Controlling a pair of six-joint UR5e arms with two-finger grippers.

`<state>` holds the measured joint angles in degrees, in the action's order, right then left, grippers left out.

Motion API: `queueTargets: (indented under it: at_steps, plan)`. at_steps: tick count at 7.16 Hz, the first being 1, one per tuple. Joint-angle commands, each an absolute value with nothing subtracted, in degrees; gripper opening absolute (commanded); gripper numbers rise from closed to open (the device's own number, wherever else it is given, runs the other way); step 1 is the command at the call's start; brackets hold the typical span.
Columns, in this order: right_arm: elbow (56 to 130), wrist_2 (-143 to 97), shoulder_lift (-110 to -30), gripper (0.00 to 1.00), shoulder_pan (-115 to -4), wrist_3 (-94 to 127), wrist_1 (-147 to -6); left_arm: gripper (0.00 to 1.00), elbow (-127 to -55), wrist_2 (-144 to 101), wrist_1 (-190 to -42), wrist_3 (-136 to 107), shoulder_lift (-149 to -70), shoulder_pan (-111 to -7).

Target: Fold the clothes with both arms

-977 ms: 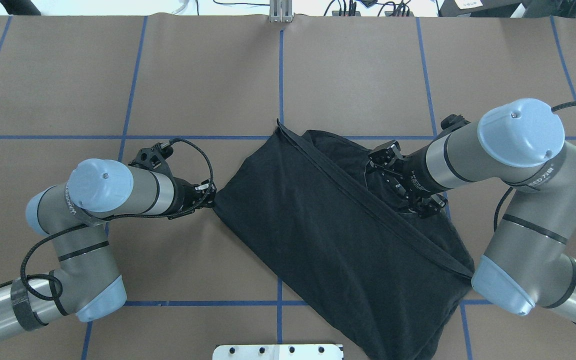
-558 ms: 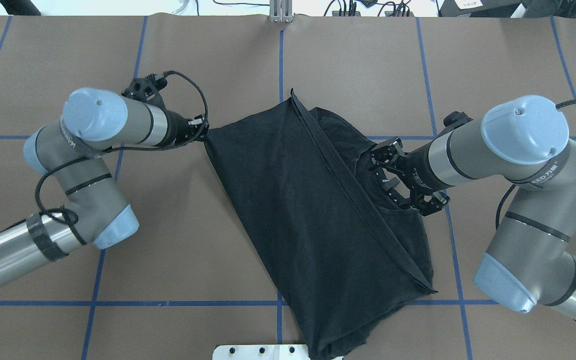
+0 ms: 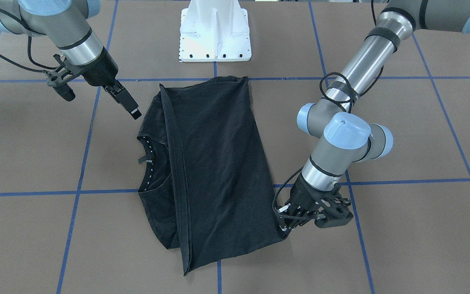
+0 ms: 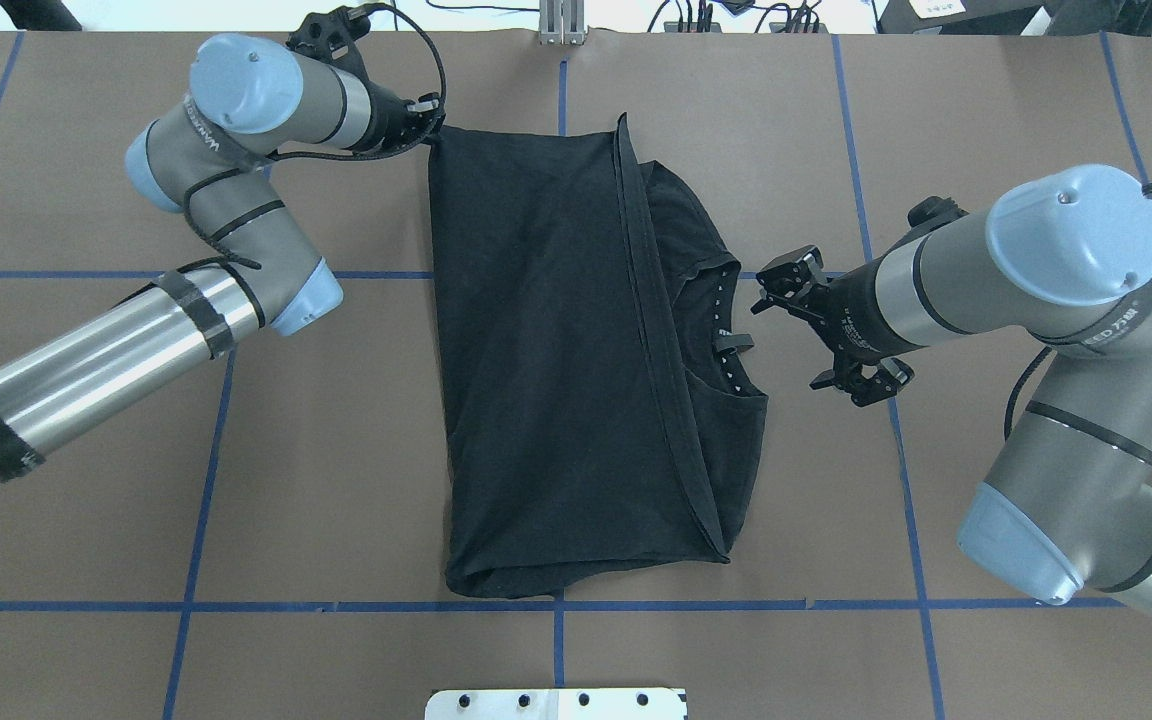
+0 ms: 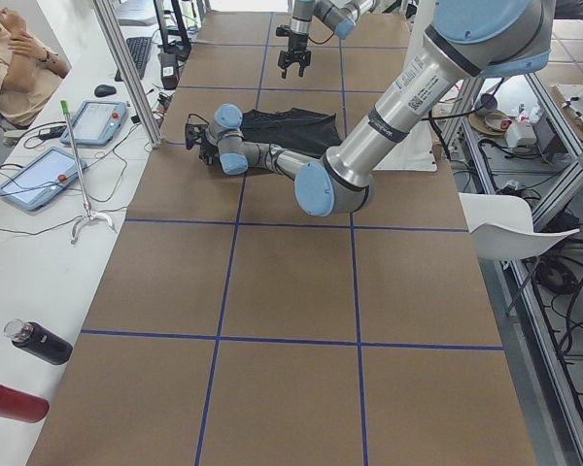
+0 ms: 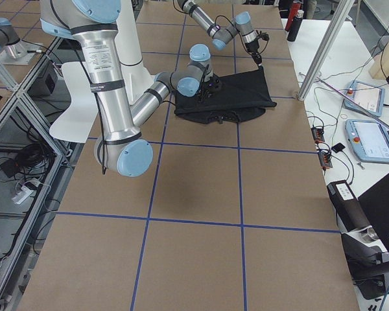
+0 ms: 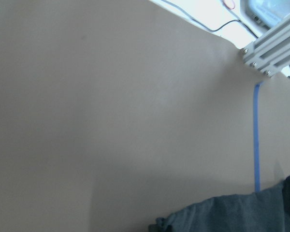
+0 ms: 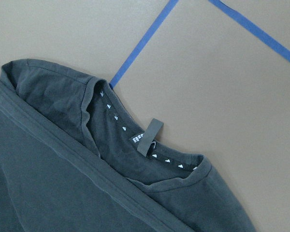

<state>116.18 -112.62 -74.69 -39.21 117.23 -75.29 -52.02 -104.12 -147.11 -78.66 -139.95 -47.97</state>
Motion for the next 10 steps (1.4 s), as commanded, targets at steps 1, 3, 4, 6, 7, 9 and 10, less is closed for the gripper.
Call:
queueTargets:
  at_steps: [1, 3, 4, 6, 7, 9, 10]
  plan:
    - [115.9, -111.5, -73.3, 1.0, -39.6, 117.2, -75.1, 0.0, -41.2, -103.5, -151.3, -73.9, -146.6, -49.0]
    - [113.5, -107.9, -69.4, 1.0, -38.5, 117.2, -75.2, 0.76, -41.8, -103.9, -151.5, -74.2, -146.9, -49.1]
    - [112.1, -107.9, -67.8, 1.0, -37.0, 117.1, -75.3, 0.75, -48.0, -104.2, -151.1, -74.1, -143.2, -49.7]
    - [112.4, -106.8, -67.9, 0.93, -30.3, 111.9, -76.5, 0.74, -60.5, -108.2, -148.5, -74.4, -134.3, -50.2]
    - [112.9, -105.8, -67.2, 0.92, -27.2, 101.4, -79.9, 0.75, -63.7, -108.3, -147.9, -74.4, -131.8, -50.2]
    - [113.3, -106.4, -66.3, 0.85, -22.9, 70.6, -87.4, 0.75, -67.7, -109.0, -147.9, -74.4, -127.4, -50.3]
    - [112.8, -105.7, -63.9, 0.69, -21.7, 60.7, -93.5, 0.75, -73.3, -111.7, -147.2, -74.4, -122.6, -50.5]
